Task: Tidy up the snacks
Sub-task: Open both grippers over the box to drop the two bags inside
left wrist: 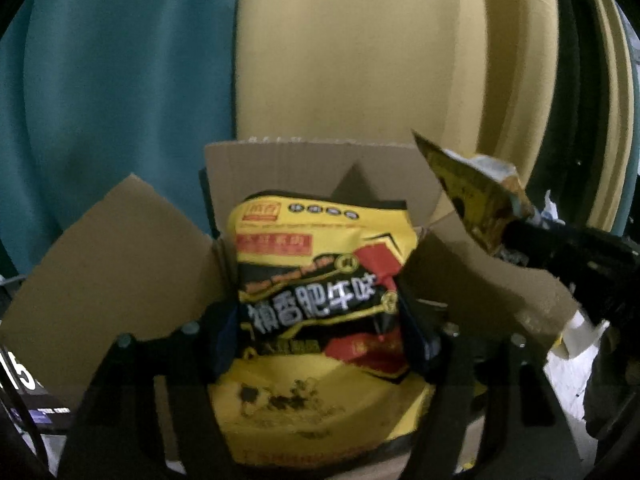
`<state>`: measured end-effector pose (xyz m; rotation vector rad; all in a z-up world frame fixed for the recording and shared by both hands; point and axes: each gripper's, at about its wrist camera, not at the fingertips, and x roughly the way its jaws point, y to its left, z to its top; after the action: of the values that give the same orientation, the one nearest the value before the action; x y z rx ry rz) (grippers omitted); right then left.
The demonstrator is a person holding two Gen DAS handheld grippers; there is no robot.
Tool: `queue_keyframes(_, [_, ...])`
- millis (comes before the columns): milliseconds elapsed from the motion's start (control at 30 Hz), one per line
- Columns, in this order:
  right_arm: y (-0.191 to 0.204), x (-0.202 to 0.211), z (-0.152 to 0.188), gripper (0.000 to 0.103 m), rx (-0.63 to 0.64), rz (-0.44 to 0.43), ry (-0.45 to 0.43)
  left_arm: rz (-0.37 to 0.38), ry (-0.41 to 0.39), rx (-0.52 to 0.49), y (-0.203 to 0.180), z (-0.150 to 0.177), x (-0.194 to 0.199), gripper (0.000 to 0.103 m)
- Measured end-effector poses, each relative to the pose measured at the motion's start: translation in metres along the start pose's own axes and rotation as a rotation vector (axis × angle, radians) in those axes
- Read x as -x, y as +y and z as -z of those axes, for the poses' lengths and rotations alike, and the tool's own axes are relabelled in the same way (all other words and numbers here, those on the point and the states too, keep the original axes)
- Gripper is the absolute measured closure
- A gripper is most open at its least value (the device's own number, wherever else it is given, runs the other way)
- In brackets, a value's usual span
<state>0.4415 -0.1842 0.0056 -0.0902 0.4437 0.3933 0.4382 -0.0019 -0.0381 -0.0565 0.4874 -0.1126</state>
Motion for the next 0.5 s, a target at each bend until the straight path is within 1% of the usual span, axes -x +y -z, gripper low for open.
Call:
queue_keyframes(33, [0.0,-0.002,-0.002,0.079,-0.001,0.003,-0.001,-0.001,0.007,0.005,0.001,-0.001,-0.003,0.021])
queue_keyframes(67, [0.0,-0.005,-0.005,0.079,-0.005,0.006,-0.005,-0.002,0.012,0.006,0.002,-0.001,-0.005,0.013])
queue_keyframes(100, [0.0,-0.007,-0.007,0.079,-0.009,0.01,-0.008,-0.003,0.01,0.007,0.003,-0.001,-0.005,0.008])
queue_keyframes(233, [-0.002,-0.02,-0.015,0.078,-0.035,0.019,-0.001,-0.017,0.004,0.016,0.007,-0.002,0.0,0.007])
queue_keyframes(267, [-0.002,-0.021,-0.015,0.074,-0.037,0.019,0.002,-0.019,-0.001,0.016,0.008,-0.002,0.003,0.007])
queue_keyframes(300, [-0.001,-0.021,-0.017,0.063,-0.037,0.015,-0.001,-0.024,-0.006,0.015,0.008,-0.002,0.007,0.007])
queue_keyframes(333, [-0.001,-0.02,-0.017,0.05,-0.039,0.012,-0.009,-0.027,-0.01,0.015,0.009,-0.002,0.009,0.007])
queue_keyframes(367, [0.0,-0.018,-0.017,0.045,-0.038,0.013,-0.016,-0.029,-0.016,0.016,0.009,-0.002,0.013,0.006])
queue_keyframes(400, [0.001,-0.016,-0.017,0.043,-0.036,0.012,-0.019,-0.029,-0.02,0.019,0.009,-0.003,0.015,0.006])
queue_keyframes(500, [0.002,-0.008,-0.016,0.043,-0.029,0.011,-0.018,-0.029,-0.035,0.023,0.012,-0.005,0.022,0.006])
